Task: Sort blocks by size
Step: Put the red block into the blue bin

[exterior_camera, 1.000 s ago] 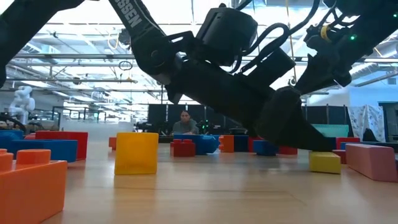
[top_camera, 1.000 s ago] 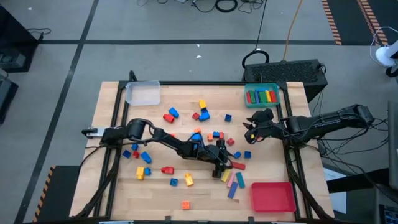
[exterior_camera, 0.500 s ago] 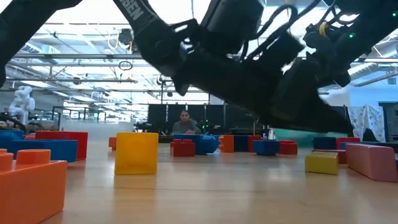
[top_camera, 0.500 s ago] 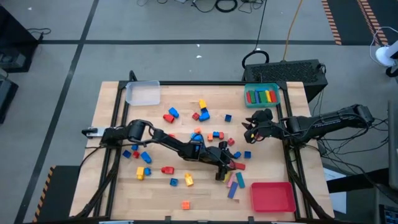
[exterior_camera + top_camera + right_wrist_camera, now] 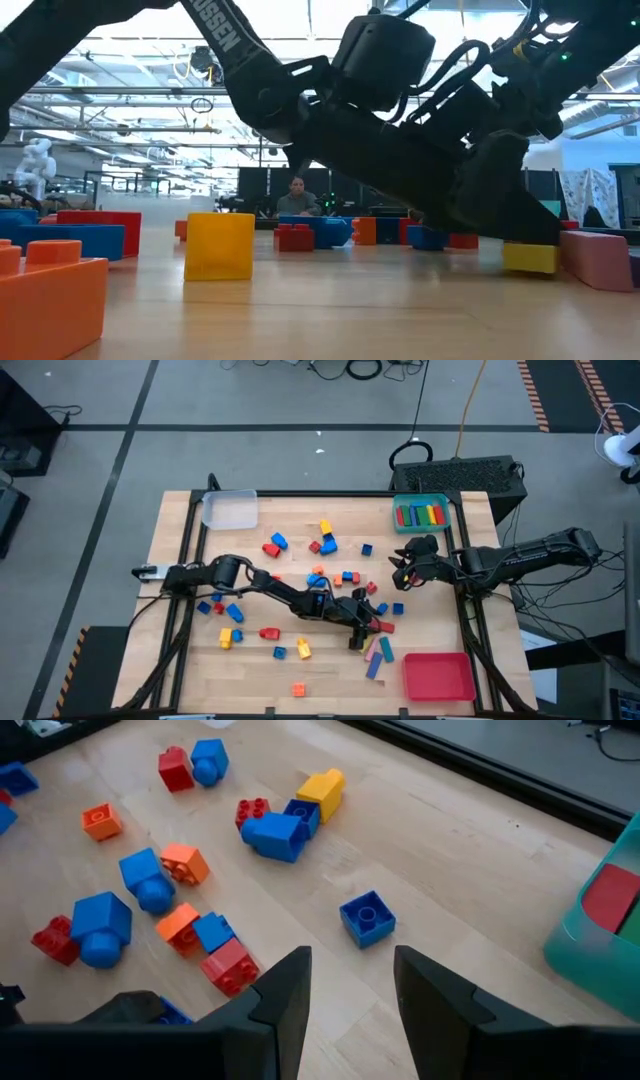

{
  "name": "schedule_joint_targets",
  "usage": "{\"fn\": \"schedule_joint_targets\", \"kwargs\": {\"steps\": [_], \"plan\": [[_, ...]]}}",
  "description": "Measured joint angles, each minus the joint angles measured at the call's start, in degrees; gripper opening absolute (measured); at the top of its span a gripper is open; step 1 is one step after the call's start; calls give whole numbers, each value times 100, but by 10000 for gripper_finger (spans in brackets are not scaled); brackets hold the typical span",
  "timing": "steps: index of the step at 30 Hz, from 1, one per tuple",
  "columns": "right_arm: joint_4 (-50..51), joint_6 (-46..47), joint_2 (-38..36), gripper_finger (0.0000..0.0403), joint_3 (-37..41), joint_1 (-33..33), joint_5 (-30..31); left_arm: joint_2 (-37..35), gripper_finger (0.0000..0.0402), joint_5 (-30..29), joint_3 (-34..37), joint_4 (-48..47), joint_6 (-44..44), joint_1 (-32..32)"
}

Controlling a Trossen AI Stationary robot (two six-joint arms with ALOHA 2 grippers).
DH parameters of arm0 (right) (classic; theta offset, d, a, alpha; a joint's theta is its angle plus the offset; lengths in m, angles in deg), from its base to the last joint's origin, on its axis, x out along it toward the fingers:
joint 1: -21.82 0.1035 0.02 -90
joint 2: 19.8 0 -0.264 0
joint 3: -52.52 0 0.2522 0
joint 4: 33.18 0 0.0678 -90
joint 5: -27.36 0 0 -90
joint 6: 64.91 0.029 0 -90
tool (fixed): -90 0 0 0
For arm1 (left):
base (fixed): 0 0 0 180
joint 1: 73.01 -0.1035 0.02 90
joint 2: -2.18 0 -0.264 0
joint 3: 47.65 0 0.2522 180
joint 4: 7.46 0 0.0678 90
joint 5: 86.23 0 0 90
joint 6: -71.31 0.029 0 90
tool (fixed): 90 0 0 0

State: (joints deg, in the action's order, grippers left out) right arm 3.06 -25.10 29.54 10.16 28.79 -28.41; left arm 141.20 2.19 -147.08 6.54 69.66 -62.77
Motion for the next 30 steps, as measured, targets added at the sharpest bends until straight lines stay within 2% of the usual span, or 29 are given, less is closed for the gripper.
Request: {"fn": "schedule_joint_targets", "kwargs": {"steps": [4,8,17,25,30], "plan": [[0,2,0,129,0,106,0,-49,247,-15,-2,-295,2,2],[2,6,0,129,0,266,-1,-179,221,-44,7,-767,26,0],[-2,155,0,129,0,458,1,-219,180,-61,9,-1036,22,-9],[-42,170,2,129,0,483,27,-614,175,-124,46,-1719,56,28],[-87,156,2,129,0,483,27,-678,175,-38,52,-1765,98,28]]}}
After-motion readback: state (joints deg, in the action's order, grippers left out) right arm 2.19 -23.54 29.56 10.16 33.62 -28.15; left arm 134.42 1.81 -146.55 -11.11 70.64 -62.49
